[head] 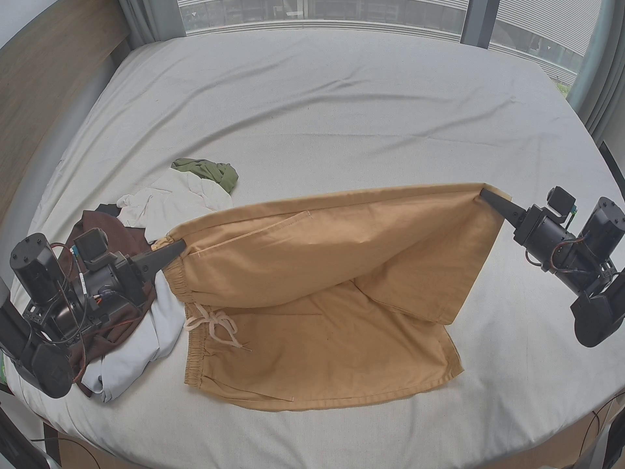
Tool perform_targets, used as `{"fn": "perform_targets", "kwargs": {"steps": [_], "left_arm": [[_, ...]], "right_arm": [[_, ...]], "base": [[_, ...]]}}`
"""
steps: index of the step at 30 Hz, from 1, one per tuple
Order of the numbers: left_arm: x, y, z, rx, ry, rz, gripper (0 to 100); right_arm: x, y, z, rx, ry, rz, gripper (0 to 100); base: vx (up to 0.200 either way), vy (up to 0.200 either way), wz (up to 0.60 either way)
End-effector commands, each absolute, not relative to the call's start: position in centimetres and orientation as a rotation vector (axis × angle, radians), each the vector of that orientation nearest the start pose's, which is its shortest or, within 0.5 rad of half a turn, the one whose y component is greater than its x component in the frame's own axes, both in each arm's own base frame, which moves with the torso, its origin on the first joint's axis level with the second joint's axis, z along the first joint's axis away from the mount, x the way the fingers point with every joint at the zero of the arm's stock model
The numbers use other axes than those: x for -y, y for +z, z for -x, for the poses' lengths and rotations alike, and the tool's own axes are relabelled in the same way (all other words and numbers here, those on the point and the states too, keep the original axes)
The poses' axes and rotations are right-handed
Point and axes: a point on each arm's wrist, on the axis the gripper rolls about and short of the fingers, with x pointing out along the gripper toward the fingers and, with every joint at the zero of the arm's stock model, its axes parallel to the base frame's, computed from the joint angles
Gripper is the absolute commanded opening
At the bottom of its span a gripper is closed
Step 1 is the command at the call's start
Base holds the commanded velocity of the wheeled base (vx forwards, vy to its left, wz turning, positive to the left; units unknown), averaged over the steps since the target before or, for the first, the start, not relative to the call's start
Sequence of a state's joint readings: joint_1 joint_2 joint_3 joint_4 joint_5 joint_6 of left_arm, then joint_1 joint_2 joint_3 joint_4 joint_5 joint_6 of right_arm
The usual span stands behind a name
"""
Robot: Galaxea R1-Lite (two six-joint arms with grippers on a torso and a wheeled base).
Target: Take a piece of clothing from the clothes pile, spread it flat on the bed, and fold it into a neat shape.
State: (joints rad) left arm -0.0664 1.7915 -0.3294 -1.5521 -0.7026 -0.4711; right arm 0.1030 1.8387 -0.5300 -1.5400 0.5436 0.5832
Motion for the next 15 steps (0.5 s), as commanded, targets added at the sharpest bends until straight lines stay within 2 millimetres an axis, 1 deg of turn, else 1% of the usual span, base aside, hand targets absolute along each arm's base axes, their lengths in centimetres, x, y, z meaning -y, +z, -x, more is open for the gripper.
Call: {"fn": "perform_targets", "kwargs": {"steps": [1,7,15], "left_arm": [[2.84,13.36,-25.82,-0.098,-0.760,0.418,0],[2.85,13.60,-26.18,-0.083,-0.758,0.412,0],[3.14,13.34,-26.32,-0.093,-0.764,0.414,0]], "right_arm": [[-4.16,15.98,-29.45,0.027,0.686,-0.511,0],[-4.27,15.80,-29.64,0.023,0.687,-0.510,0],[-4.41,15.77,-29.60,0.020,0.692,-0.511,0]], "base": [[0.000,0.000,0.00],[0.000,0.000,0.00],[0.000,0.000,0.00]]}}
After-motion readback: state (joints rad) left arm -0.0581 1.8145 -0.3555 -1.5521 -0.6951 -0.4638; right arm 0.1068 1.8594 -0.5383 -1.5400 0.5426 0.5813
